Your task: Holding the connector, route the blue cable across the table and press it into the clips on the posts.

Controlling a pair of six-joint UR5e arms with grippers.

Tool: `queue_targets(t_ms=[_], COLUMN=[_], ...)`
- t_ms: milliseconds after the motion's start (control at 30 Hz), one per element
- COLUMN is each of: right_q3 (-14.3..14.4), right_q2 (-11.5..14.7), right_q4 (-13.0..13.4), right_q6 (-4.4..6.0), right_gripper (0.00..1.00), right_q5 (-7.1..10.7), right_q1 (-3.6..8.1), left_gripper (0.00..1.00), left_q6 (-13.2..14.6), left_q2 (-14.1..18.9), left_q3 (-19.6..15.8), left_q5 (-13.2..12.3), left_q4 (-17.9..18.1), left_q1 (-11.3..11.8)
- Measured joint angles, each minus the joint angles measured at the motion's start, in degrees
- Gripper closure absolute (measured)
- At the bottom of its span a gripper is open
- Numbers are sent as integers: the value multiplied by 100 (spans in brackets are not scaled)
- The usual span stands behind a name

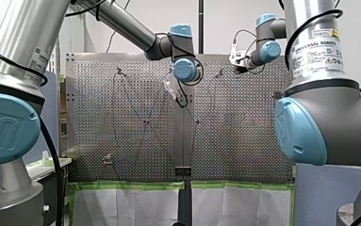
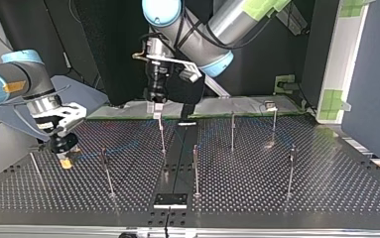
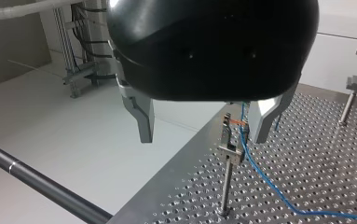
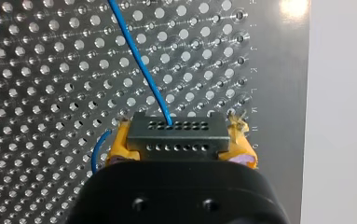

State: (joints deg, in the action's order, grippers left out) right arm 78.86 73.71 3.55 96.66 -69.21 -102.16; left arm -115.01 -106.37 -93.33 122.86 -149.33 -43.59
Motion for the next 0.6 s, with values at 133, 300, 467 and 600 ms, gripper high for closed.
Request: queue_targets(t_ms=[133, 300, 467, 600], right_q3=[6, 10, 11, 12], right_q2=[0, -1, -7, -8], right_q4=[4, 4, 2, -2], right_q6=[-1, -3, 0, 2], right_gripper=[100, 100, 100, 100], right_q5=[-4, -5, -6, -5], right_q1=[4, 17, 30, 46], left_gripper=[0, 0, 0, 0], left_q6=[4, 12, 8, -13], left_q2=[0, -8, -32, -212], left_q3=[-224, -521, -805, -1078], left_q5=[31, 35, 37, 75], left_q4=[225, 520, 804, 1078], left_q1=[7, 18, 61, 91])
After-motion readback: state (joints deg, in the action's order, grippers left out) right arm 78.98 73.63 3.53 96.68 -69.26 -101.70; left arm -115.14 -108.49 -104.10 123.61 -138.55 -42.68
